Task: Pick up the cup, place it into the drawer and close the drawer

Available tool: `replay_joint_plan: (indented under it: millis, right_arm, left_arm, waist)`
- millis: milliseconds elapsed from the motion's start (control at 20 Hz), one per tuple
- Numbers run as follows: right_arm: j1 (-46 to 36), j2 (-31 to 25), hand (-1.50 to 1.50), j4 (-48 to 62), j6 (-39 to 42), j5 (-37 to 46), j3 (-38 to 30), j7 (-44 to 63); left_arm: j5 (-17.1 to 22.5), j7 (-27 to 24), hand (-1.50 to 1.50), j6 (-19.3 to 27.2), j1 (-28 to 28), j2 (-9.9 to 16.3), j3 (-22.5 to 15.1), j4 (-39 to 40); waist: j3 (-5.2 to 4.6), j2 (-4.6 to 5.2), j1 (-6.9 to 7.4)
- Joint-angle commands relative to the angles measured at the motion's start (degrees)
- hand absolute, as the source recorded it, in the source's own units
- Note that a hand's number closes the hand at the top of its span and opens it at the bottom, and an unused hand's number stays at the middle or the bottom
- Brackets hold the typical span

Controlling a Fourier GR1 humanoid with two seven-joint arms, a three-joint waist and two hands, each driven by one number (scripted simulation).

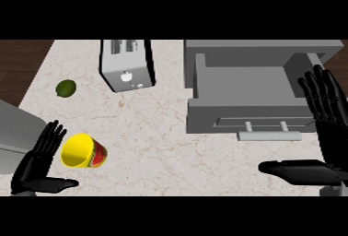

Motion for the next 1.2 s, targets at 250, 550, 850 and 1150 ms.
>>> replay_joint_plan:
  millis: [250, 550, 850, 1150]
  right_arm:
    - [1.7, 0.0, -1.5, 1.1, 1.5, -0.4, -0.9, -2.4]
    - [0.5, 1.5, -1.5, -1.0, 0.1, 1.1, 1.4, 0.3]
    - [-1.1, 0.6, -1.5, 0.7, 0.3, 0.7, -0.3, 0.1]
    - [0.8, -0.4, -1.5, -0.7, 2.6, -1.6, -1.0, -0.6]
  left_arm:
    - [-3.6, -16.2, -1.5, -0.9, -7.3, 1.8, -0.6, 19.9]
    - [-4.6, -19.0, -1.5, 0.4, -11.7, 2.2, -1.1, 26.3]
    - [-5.9, -22.7, -1.5, 0.1, -12.0, 3.2, -2.3, 27.9]
    - [-5.5, -22.7, -1.5, 0.2, -14.3, 1.7, -2.2, 30.5]
  waist:
    - [-0.03, 0.08, -0.23]
    - [-0.1, 0.2, -0.5]
    - [-0.09, 0.22, -0.33]
    - [-0.15, 0.33, -0.95]
